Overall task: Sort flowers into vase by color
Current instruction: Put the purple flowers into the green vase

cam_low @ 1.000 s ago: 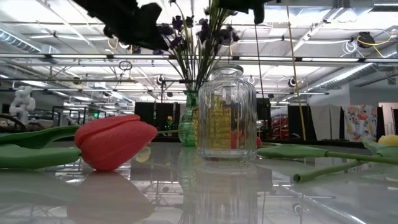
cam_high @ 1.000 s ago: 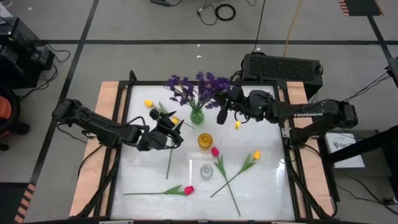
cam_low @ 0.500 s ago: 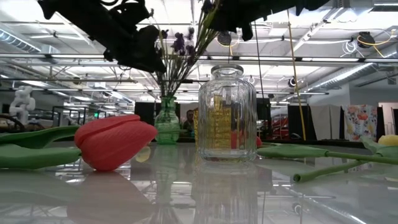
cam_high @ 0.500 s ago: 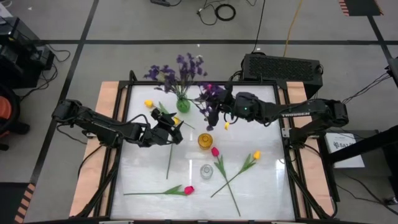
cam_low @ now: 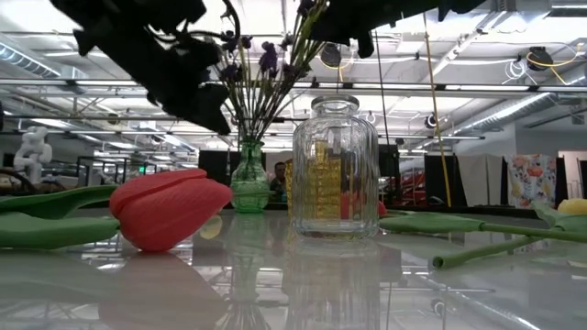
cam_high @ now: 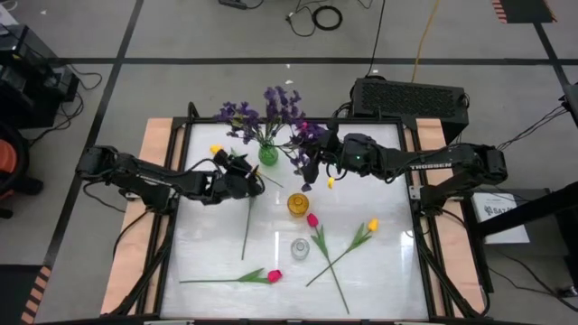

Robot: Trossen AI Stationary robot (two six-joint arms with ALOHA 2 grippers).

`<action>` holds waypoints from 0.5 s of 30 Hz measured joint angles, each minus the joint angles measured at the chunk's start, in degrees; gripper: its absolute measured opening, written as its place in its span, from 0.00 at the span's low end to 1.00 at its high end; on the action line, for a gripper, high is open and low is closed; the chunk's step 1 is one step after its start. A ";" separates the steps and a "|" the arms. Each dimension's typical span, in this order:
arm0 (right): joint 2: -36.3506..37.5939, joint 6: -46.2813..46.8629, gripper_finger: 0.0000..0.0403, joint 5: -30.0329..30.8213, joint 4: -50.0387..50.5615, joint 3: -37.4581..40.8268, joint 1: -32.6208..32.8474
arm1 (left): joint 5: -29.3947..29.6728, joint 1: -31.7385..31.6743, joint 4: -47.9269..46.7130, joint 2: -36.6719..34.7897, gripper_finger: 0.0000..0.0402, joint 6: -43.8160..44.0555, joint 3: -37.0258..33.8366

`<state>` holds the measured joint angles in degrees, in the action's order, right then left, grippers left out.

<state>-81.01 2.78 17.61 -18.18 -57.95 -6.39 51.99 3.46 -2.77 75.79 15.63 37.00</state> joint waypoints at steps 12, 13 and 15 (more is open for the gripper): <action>3.88 -0.30 0.00 0.00 2.71 0.02 0.11 | -20.48 -11.77 20.61 0.00 0.61 -17.45 -8.20; 4.21 -0.32 0.00 0.00 2.60 -0.02 0.11 | -23.08 -12.79 21.93 0.00 0.61 -18.06 -8.64; 5.22 -0.36 0.00 0.00 4.34 0.00 0.11 | -26.35 -14.46 23.29 0.00 0.61 -18.98 -8.97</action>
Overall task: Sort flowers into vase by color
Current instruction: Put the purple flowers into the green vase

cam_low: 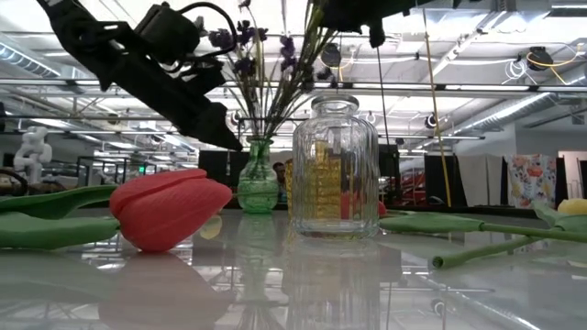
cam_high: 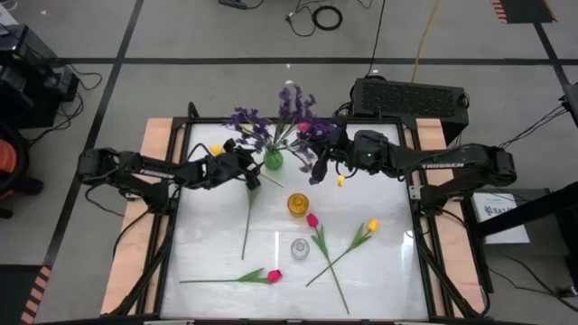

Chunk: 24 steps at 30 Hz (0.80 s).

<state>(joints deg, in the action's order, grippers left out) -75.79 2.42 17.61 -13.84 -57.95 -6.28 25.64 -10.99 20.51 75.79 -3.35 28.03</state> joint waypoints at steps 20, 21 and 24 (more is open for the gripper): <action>1.18 -0.07 0.00 -1.51 -2.28 -0.02 0.00 | -21.32 -9.06 5.62 4.07 0.61 -3.42 -0.06; 1.18 -0.07 0.00 -1.51 -2.26 -0.02 0.00 | -22.19 -9.43 6.24 4.58 0.61 -3.42 0.00; 1.16 -0.09 0.00 -1.51 -2.26 -0.02 0.00 | -24.34 -10.40 7.19 6.34 0.61 -3.19 -0.02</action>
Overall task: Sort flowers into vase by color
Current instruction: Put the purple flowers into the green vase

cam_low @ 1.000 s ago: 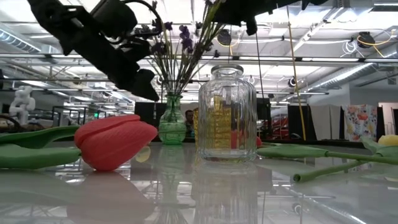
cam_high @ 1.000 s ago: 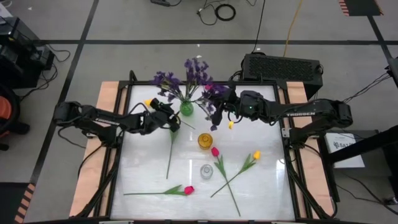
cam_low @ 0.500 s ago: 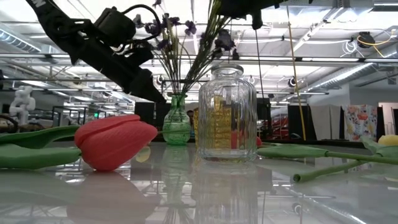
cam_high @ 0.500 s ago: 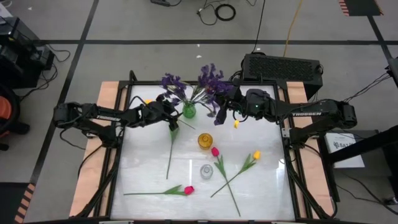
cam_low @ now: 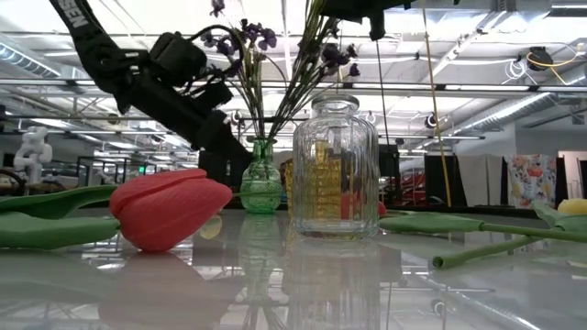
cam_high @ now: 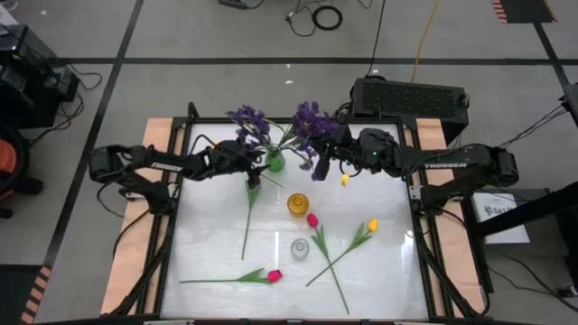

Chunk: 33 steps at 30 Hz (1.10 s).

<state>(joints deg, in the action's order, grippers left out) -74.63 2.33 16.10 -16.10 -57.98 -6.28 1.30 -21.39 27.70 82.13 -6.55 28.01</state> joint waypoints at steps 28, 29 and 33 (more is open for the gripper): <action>-0.10 0.63 0.00 0.00 0.96 -0.99 0.00 | -4.72 -1.46 12.51 9.42 0.61 1.58 0.43; -0.14 0.58 0.00 0.02 1.41 -1.62 0.00 | -4.74 -1.48 12.53 9.42 0.61 1.52 0.60; -0.77 0.15 0.00 0.01 5.16 -4.65 -0.12 | -4.74 -1.47 12.53 9.42 0.61 1.24 1.35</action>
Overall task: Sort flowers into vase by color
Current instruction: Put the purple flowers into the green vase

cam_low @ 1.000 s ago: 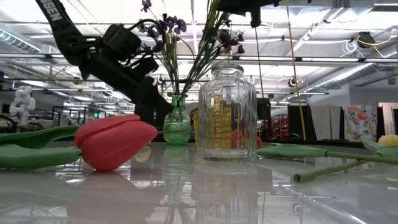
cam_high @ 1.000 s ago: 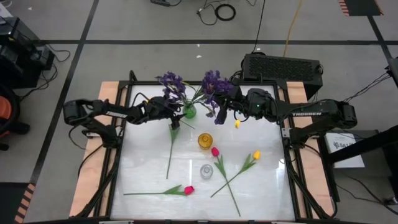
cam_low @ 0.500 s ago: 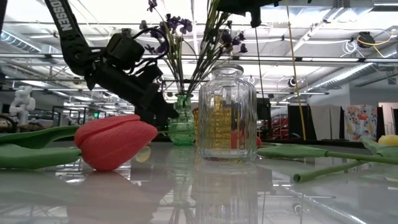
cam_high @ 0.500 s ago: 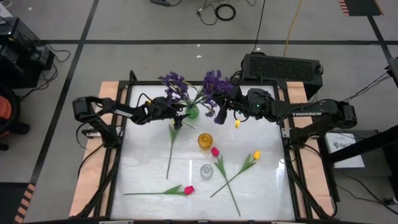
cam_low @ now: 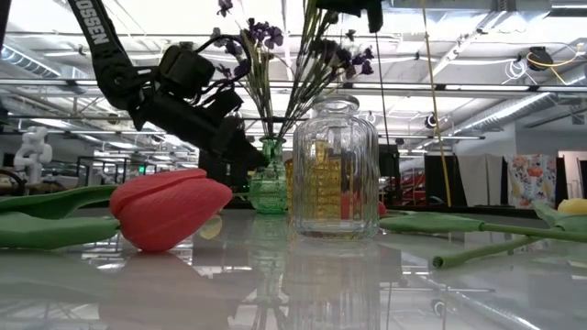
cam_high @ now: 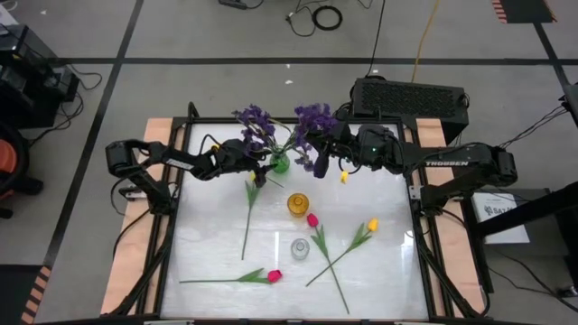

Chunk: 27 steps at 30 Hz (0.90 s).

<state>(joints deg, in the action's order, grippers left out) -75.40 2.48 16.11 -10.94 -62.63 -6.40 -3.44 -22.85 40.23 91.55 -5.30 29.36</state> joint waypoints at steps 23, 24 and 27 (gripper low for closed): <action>-6.96 1.41 0.00 -4.10 -1.29 -0.97 -2.59 | 0.00 -0.01 -0.26 0.00 0.61 -1.44 0.12; -7.46 1.68 0.00 -4.66 -1.47 -0.97 -2.60 | 0.00 -0.02 -0.24 0.00 0.61 -1.54 0.12; -8.61 1.99 0.00 -5.58 -1.78 -0.95 -2.64 | 0.00 0.00 -0.20 0.00 0.61 -1.55 0.12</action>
<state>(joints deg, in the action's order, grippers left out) -84.01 4.47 10.52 -12.71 -63.57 -9.04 -3.44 -22.86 40.03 91.55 -6.85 29.47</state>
